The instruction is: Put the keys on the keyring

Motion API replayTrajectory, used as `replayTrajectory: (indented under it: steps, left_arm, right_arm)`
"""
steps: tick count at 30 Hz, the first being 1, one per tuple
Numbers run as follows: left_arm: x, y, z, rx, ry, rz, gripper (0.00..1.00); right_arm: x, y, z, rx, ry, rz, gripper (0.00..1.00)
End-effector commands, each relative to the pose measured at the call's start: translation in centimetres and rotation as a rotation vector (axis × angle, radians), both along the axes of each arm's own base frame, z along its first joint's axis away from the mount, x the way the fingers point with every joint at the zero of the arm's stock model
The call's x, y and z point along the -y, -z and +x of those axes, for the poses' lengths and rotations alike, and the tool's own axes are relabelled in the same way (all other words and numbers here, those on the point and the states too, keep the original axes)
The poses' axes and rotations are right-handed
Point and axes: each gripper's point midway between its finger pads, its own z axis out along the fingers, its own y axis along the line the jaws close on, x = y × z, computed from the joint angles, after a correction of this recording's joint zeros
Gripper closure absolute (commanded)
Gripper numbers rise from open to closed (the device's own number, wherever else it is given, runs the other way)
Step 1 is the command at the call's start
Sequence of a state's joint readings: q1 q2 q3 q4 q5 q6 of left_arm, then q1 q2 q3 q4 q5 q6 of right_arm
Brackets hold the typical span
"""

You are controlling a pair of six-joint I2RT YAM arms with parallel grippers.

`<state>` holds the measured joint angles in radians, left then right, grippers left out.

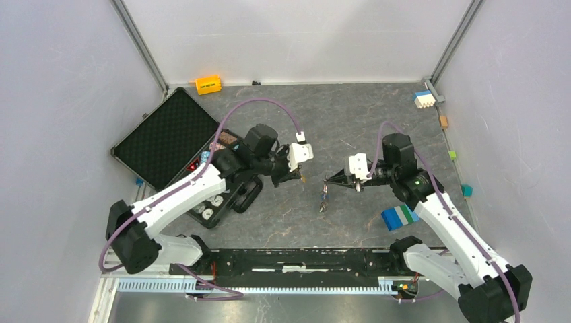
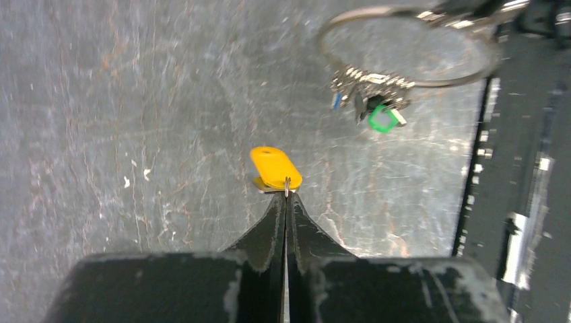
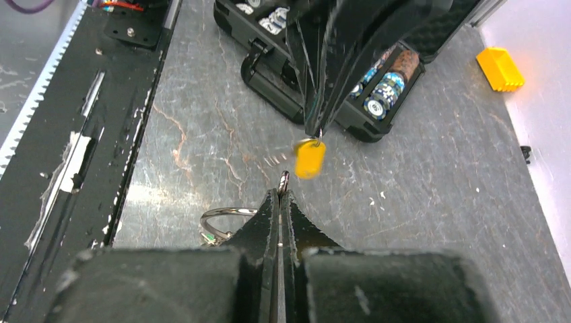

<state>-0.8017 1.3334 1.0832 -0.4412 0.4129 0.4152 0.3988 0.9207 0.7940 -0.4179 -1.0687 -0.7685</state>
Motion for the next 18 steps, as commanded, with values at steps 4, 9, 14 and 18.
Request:
replayTrajectory:
  steps: [4, 9, 14, 18]
  left_arm:
    - [0.1, -7.9, -3.8, 0.125, 0.251, -0.14, 0.98]
    - [0.3, -8.6, -3.7, 0.162, 0.269, -0.146, 0.98]
    - [0.5, -8.2, -2.3, 0.288, 0.247, -0.117, 0.98]
    - [0.4, -8.5, -1.3, 0.377, 0.19, -0.087, 0.98]
  right_arm:
    - [-2.0, -4.4, -0.5, 0.008, -0.095, 0.123, 1.0]
    - [-2.8, -5.7, -0.7, -0.026, -0.105, 0.192, 1.0]
    - [-3.5, -7.1, -0.4, -0.142, -0.09, 0.258, 1.0]
    - [-4.2, -7.1, 0.0, -0.293, -0.065, 0.327, 1.0]
